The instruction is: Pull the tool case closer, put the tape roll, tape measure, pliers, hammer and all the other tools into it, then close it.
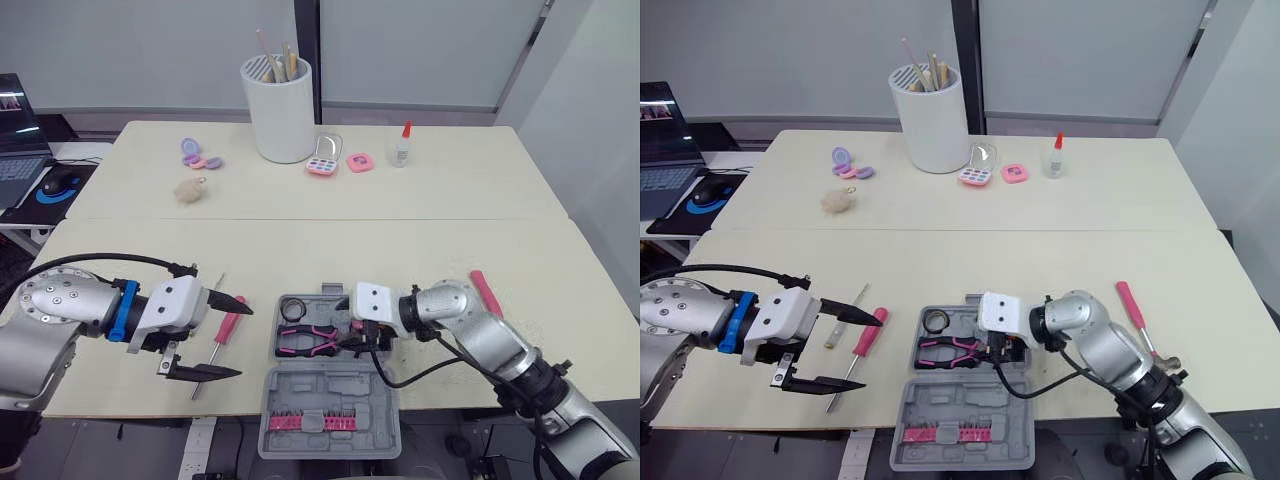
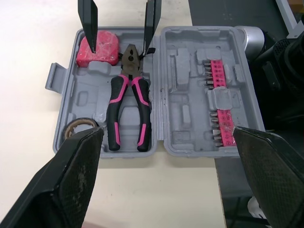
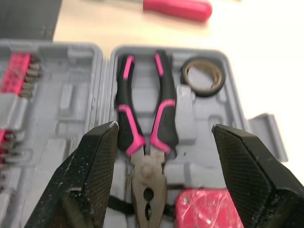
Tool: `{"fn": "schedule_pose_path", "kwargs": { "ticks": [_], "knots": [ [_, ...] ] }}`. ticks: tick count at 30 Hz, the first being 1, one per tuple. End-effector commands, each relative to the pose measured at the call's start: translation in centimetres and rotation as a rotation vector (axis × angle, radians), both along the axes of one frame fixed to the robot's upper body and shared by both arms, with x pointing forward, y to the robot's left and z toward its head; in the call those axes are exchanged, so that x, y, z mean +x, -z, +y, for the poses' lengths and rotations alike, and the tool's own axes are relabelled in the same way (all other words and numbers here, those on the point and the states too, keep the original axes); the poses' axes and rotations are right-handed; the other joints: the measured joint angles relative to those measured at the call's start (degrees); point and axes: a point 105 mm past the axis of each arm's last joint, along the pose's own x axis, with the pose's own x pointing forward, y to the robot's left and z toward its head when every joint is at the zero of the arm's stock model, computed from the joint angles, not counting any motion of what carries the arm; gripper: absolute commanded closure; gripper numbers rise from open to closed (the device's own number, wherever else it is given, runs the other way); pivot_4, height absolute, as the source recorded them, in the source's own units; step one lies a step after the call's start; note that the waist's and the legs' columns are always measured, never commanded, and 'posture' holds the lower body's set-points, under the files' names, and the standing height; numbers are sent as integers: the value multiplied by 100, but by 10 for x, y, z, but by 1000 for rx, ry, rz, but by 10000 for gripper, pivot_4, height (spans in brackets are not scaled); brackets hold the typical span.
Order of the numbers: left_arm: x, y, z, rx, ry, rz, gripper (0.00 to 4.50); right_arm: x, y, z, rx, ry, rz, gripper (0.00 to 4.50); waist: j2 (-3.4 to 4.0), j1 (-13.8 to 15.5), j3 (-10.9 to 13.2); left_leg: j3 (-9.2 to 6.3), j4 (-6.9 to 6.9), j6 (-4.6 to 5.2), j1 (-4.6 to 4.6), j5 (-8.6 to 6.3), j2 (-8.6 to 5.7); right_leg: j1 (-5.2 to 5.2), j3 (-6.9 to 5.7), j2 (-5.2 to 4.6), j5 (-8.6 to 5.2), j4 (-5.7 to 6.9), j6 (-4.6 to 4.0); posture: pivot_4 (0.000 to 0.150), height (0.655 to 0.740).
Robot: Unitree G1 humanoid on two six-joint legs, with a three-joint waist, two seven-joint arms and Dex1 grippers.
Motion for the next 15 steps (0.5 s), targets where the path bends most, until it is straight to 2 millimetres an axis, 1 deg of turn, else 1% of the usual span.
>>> {"fn": "schedule_pose_path", "kwargs": {
  "ticks": [1,3,4,6,11,13,14,15],
  "knots": [
    [1,-4,-3,-9,14,-35,0,-2,-2,2,82,-10,-45,14708,0,0,0,1,0,0,0,0,0,0,2,0,0,0,0,1500,7400],
    [1,-4,-4,-13,13,-38,0,-2,4,5,110,1,-42,19402,0,-2,0,2,0,0,0,0,0,-1,2,0,0,1,0,1500,7400],
    [1,-4,-4,-14,13,-40,0,-1,5,7,123,10,-44,22225,0,-3,0,2,0,0,1,0,1,-1,2,0,0,3,0,1500,7400],
    [1,-4,-4,-17,9,-45,0,-1,7,10,144,14,-51,26508,0,-7,0,1,0,0,2,0,2,-1,3,2,0,6,0,1500,7400],
    [0,-5,-2,-12,2,-49,0,2,14,15,155,21,-54,39109,0,-2,0,1,1,0,5,0,1,-1,3,5,0,11,0,1500,7400],
    [0,-5,-2,-12,-1,-51,0,6,17,16,150,40,-57,43317,0,-1,0,2,1,0,5,0,1,-1,3,5,0,11,0,1500,7400],
    [0,-5,-3,-12,-2,-51,0,7,20,17,148,45,-55,44699,0,-1,0,2,1,0,5,0,1,-1,3,5,0,11,0,1500,7400],
    [0,-5,-3,-12,-3,-53,0,8,23,17,138,46,-60,44699,0,-1,0,2,1,0,5,0,1,-1,3,5,0,12,-1,1500,7400]
  ]
}}
